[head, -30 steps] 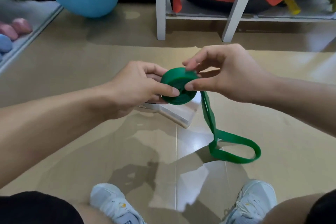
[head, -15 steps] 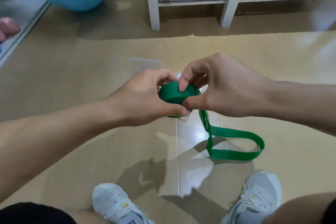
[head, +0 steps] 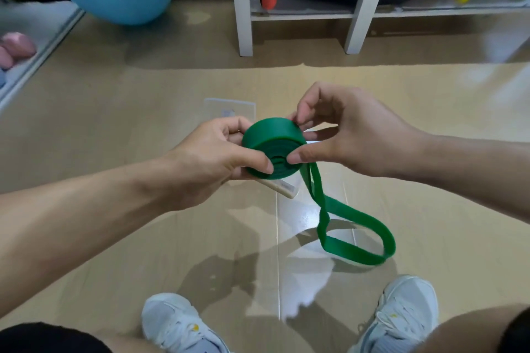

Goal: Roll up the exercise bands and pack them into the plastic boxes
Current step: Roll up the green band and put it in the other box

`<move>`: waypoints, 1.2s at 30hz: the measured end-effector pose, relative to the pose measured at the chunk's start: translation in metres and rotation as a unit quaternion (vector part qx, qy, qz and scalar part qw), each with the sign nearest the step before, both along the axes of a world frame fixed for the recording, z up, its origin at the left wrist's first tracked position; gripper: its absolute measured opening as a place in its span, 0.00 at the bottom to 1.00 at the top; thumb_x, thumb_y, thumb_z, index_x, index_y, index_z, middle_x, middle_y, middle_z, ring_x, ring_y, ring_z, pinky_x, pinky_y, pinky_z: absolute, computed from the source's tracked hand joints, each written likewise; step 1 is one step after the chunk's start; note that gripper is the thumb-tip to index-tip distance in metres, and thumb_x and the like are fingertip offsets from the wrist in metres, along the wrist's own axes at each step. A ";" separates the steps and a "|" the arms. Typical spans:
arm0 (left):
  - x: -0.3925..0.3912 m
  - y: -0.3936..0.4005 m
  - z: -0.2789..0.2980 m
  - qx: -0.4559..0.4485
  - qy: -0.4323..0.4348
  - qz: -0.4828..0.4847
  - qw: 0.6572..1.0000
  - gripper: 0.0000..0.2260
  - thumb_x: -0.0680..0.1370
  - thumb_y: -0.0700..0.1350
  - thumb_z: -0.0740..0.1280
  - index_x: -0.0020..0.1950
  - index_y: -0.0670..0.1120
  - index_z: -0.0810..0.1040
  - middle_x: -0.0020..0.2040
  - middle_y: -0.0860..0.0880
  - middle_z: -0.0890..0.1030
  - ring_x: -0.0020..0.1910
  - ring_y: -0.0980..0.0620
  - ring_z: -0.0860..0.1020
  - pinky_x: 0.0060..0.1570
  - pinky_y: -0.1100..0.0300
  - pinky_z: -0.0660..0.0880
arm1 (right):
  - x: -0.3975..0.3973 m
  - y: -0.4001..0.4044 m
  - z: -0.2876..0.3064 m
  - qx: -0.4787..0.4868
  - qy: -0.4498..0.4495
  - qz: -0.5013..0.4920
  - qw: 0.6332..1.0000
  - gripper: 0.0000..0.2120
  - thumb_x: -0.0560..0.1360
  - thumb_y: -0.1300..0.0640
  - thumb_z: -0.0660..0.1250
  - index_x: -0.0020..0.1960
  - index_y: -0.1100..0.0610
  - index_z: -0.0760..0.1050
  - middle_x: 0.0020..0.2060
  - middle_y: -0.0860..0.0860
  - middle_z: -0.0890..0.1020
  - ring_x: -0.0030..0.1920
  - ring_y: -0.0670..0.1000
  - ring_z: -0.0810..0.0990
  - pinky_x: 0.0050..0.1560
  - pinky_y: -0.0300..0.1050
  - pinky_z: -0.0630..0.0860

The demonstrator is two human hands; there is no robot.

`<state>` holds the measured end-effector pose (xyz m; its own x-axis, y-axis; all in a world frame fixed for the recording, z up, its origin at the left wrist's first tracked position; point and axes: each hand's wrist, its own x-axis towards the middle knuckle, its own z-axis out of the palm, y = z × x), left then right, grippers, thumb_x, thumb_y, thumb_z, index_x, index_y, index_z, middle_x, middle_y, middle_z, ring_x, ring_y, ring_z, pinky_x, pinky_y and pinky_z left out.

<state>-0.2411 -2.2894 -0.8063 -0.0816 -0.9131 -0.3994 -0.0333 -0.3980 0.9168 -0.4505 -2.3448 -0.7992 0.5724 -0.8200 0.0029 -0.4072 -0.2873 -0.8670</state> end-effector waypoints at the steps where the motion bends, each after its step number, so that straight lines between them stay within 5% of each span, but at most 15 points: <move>1: 0.001 0.000 -0.001 -0.003 0.002 -0.005 1.000 0.17 0.68 0.21 0.69 0.50 0.39 0.75 0.44 0.40 0.85 0.42 0.46 0.86 0.40 0.57 0.83 | 0.001 0.000 0.002 -0.006 0.001 -0.001 1.000 0.19 0.62 0.56 0.84 0.43 0.49 0.75 0.47 0.50 0.86 0.52 0.52 0.85 0.52 0.56 0.84; 5: 0.006 0.000 -0.003 -0.022 -0.028 -0.029 0.999 0.19 0.64 0.27 0.75 0.49 0.41 0.75 0.45 0.42 0.86 0.45 0.43 0.86 0.45 0.53 0.84 | 0.006 0.003 0.011 -0.018 0.030 0.004 0.999 0.21 0.61 0.59 0.85 0.40 0.52 0.72 0.45 0.49 0.86 0.46 0.52 0.87 0.47 0.56 0.85; 8: 0.004 0.002 0.006 -0.066 -0.191 -0.089 0.975 0.23 0.62 0.42 0.84 0.52 0.45 0.79 0.47 0.48 0.88 0.48 0.46 0.87 0.55 0.46 0.83 | 0.011 0.007 0.014 -0.043 0.077 0.015 0.996 0.22 0.63 0.59 0.84 0.40 0.50 0.70 0.46 0.49 0.87 0.43 0.50 0.86 0.45 0.52 0.85; 12: -0.002 0.004 0.014 -0.116 -0.310 -0.107 0.937 0.14 0.65 0.48 0.84 0.46 0.51 0.84 0.41 0.53 0.87 0.41 0.52 0.86 0.51 0.46 0.83 | 0.013 0.011 0.013 -0.060 0.119 0.041 0.990 0.21 0.65 0.58 0.83 0.40 0.48 0.69 0.44 0.46 0.86 0.43 0.46 0.85 0.44 0.48 0.84; 17: 0.006 0.008 0.012 -0.041 -0.226 -0.111 0.967 0.19 0.56 0.39 0.83 0.43 0.44 0.81 0.44 0.44 0.88 0.48 0.39 0.86 0.58 0.37 0.80 | 0.014 0.015 0.010 -0.059 0.120 0.056 0.989 0.22 0.60 0.50 0.86 0.42 0.47 0.74 0.41 0.45 0.86 0.44 0.45 0.85 0.46 0.48 0.82; 22: 0.014 0.005 0.008 -0.031 -0.131 -0.065 0.989 0.17 0.63 0.29 0.80 0.44 0.41 0.77 0.44 0.41 0.87 0.41 0.46 0.86 0.42 0.55 0.81 | 0.005 0.009 0.005 -0.004 0.090 0.050 0.995 0.20 0.63 0.53 0.84 0.47 0.51 0.75 0.45 0.46 0.85 0.49 0.46 0.85 0.52 0.48 0.84; 25: 0.015 0.005 0.004 -0.021 -0.083 -0.048 0.995 0.16 0.67 0.27 0.76 0.47 0.41 0.75 0.46 0.41 0.86 0.44 0.46 0.86 0.41 0.58 0.81 | 0.004 0.007 0.005 -0.010 0.072 0.028 0.997 0.20 0.63 0.55 0.84 0.48 0.51 0.77 0.43 0.48 0.84 0.46 0.47 0.85 0.49 0.51 0.84; 28: 0.012 0.005 0.005 -0.042 -0.126 -0.068 0.989 0.16 0.69 0.30 0.77 0.50 0.42 0.76 0.49 0.44 0.87 0.47 0.44 0.86 0.46 0.52 0.83 | 0.008 0.007 0.012 -0.023 0.088 0.022 0.996 0.18 0.64 0.57 0.84 0.47 0.49 0.78 0.42 0.47 0.85 0.42 0.45 0.85 0.46 0.47 0.84; 31: 0.005 0.005 0.011 -0.085 -0.238 -0.107 0.961 0.20 0.66 0.43 0.83 0.54 0.48 0.80 0.47 0.50 0.88 0.47 0.49 0.87 0.54 0.47 0.83 | 0.012 0.011 0.014 -0.049 0.121 0.035 0.991 0.16 0.65 0.56 0.83 0.46 0.45 0.79 0.40 0.42 0.85 0.40 0.42 0.84 0.44 0.41 0.84; 36: 0.000 0.005 0.011 -0.125 -0.311 -0.117 0.935 0.14 0.65 0.45 0.83 0.45 0.52 0.83 0.42 0.51 0.87 0.43 0.50 0.86 0.49 0.43 0.83 | 0.015 0.017 0.013 -0.066 0.142 0.058 0.986 0.15 0.66 0.56 0.82 0.46 0.42 0.81 0.38 0.38 0.85 0.42 0.39 0.84 0.45 0.37 0.81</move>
<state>-0.2408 -2.2841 -0.7957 -0.1135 -0.9708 -0.2116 -0.6500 -0.0885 0.7548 -0.4356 -2.3282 -0.7861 0.6557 -0.7519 -0.0687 -0.5857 -0.4492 -0.6746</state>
